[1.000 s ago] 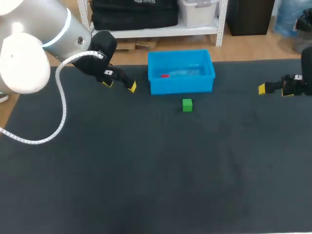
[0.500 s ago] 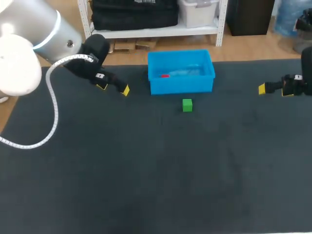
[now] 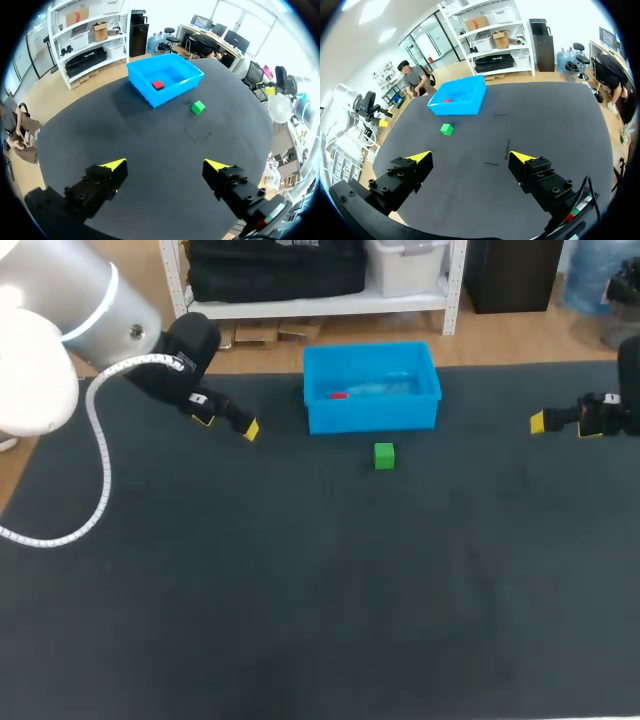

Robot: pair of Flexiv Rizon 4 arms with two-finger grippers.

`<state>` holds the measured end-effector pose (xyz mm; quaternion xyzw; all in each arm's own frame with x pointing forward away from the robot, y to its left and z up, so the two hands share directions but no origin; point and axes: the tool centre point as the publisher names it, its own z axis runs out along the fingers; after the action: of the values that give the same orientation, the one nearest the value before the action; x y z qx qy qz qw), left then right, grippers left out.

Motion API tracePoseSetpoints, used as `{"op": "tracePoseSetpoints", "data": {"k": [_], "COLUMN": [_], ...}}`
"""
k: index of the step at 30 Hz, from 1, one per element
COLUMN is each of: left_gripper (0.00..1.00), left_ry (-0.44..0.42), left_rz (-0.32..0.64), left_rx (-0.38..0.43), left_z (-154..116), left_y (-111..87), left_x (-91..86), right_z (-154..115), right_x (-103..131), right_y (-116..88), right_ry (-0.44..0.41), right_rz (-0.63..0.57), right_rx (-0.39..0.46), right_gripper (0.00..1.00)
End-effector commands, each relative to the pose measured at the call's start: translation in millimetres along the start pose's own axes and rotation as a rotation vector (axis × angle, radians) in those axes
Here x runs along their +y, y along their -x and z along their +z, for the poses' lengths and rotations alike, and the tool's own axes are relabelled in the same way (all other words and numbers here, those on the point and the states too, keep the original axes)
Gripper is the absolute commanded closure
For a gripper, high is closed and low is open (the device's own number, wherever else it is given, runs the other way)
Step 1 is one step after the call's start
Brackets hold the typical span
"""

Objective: Use the left arm to pick the red cube and place it into the blue plastic box first, then use the right arm to grasp the green cube and put it into the same blue plastic box after the first action is fully finished.

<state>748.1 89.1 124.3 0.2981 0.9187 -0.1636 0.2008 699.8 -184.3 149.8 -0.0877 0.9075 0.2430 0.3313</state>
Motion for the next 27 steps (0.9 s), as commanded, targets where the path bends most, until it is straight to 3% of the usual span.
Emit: {"op": "tracePoseSetpoints", "data": {"k": [1,13,18,27], "left_gripper": [0.0,0.0,0.0,0.0], "left_ry": [-0.003,-0.003,-0.003,-0.003], "left_rz": [0.001,0.001,0.001,0.001], "left_rx": [-0.001,-0.001,-0.001,-0.001], "left_z": [-1,-1,-1,-1], "left_y": [-0.3,-0.3,-0.3,-0.3], "left_x": [0.4,0.4,0.4,0.4], "right_z": [0,4,13,31], "right_x": [0,-3,8,35], "right_y": [0,2,6,6], "right_ry": [0.0,-0.01,-0.01,-0.021], "right_rz": [-0.001,-0.011,-0.013,-0.039], "right_rx": [0.001,0.013,0.03,0.133], "right_gripper": [0.0,0.0,0.0,0.0]}}
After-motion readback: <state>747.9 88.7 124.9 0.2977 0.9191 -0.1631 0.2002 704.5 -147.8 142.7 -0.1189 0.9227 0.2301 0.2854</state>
